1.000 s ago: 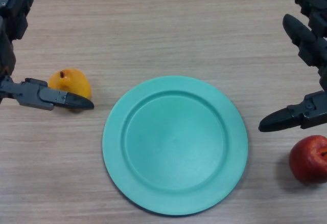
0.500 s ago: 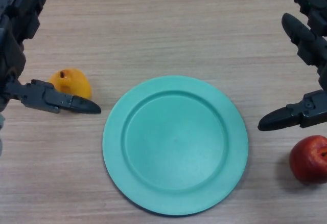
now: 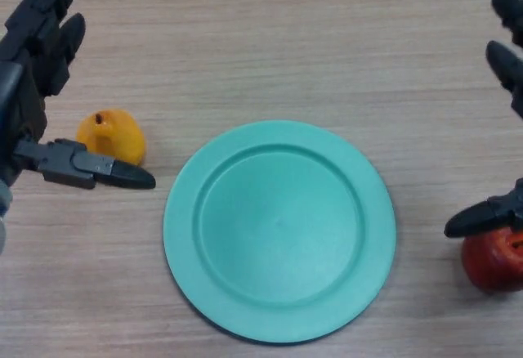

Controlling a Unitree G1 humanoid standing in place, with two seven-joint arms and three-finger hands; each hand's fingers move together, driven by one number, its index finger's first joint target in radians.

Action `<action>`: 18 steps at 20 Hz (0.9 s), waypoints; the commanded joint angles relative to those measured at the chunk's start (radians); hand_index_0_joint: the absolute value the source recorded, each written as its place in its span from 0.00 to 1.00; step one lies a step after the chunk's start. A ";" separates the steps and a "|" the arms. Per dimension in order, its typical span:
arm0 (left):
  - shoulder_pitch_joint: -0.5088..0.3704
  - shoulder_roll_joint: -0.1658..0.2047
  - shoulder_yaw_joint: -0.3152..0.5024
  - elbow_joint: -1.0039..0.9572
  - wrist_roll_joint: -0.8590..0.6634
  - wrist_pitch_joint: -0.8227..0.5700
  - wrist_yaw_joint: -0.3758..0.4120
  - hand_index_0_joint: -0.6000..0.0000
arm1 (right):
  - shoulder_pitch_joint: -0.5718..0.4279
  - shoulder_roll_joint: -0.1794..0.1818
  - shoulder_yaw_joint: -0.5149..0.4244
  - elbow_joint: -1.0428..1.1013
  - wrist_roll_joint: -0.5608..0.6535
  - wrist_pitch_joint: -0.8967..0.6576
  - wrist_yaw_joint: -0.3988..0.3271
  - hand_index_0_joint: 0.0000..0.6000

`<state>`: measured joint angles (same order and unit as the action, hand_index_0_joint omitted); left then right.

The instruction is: Pick up the red apple and place it on the plate

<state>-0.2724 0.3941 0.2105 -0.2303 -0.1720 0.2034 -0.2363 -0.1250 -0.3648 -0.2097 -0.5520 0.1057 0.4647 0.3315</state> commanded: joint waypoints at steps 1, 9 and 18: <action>-0.057 0.063 0.068 -0.040 -0.016 -0.204 0.040 1.00 | 0.001 -0.038 -0.094 -0.029 -0.080 -0.169 0.015 0.00; -0.041 0.039 0.031 -0.046 -0.042 -0.123 0.032 1.00 | 0.169 0.000 -0.228 0.214 -0.240 -0.536 0.031 0.00; -0.041 -0.002 -0.013 -0.111 -0.032 -0.082 0.093 1.00 | 0.190 0.029 -0.134 0.480 -0.266 -0.748 -0.061 0.00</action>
<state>-0.2750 0.3529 0.1623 -0.2995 -0.1797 0.2166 -0.1657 0.0808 -0.3009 -0.2642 0.0083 -0.2090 -0.1726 0.3186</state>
